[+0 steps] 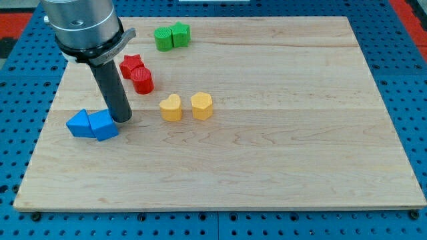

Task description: Push the yellow heart into the yellow hexagon

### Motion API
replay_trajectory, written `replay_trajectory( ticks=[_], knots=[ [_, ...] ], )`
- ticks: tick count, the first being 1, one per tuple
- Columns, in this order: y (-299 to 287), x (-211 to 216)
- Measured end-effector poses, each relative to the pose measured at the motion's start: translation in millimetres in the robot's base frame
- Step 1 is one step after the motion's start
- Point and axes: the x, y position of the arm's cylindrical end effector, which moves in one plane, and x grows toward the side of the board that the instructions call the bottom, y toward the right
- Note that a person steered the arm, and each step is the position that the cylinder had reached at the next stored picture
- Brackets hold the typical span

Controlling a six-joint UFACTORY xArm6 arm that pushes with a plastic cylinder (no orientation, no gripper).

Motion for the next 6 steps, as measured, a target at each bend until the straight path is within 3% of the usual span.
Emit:
replay_trajectory(
  ticks=[1, 3, 4, 5, 6],
  knots=[
    [16, 14],
    [93, -9],
    [38, 0],
    [57, -29],
    [58, -31]
  ],
)
